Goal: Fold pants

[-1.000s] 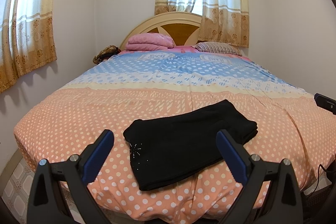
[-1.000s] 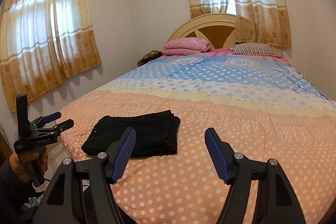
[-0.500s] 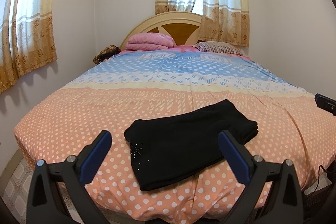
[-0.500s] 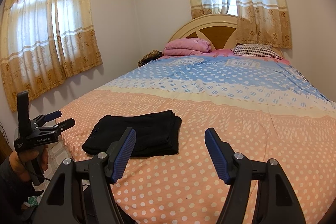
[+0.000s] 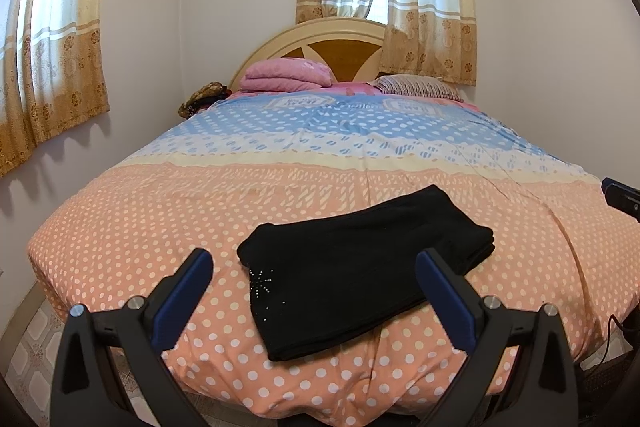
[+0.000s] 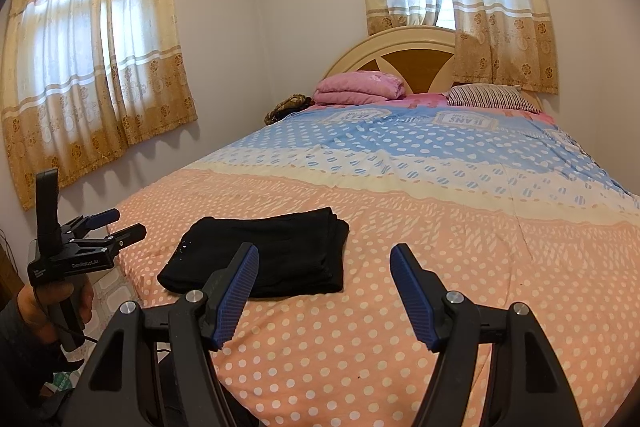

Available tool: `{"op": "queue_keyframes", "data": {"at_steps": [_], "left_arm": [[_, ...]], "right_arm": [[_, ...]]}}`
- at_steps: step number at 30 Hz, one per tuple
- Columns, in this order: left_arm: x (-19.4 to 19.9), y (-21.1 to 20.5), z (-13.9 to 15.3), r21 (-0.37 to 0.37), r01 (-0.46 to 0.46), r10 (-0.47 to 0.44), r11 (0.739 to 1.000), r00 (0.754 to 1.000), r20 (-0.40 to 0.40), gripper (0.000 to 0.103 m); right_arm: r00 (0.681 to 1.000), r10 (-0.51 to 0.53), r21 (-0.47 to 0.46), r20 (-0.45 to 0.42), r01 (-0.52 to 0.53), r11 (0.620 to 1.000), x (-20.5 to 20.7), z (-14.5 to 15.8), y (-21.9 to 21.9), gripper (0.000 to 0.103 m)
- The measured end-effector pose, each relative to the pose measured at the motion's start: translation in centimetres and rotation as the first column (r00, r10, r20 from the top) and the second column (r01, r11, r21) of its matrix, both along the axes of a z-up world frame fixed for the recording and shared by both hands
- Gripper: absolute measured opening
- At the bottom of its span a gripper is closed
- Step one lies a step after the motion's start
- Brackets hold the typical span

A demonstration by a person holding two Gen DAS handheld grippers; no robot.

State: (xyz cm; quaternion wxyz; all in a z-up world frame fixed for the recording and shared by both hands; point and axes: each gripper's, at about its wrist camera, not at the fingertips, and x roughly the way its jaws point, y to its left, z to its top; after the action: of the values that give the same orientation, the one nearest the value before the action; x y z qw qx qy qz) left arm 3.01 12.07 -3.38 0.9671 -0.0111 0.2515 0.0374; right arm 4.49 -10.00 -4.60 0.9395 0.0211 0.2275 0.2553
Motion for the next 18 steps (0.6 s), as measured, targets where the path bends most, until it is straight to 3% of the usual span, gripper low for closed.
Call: {"op": "queue_keyframes", "data": {"at_steps": [18], "left_arm": [[0.34, 0.42, -0.43, -0.015, -0.017, 0.017, 1.000, 1.000, -0.014, 0.103]], "right_arm": [[1.000, 0.012, -0.018, 0.008, -0.012, 1.000, -0.20, -0.35, 0.56, 0.070]]}}
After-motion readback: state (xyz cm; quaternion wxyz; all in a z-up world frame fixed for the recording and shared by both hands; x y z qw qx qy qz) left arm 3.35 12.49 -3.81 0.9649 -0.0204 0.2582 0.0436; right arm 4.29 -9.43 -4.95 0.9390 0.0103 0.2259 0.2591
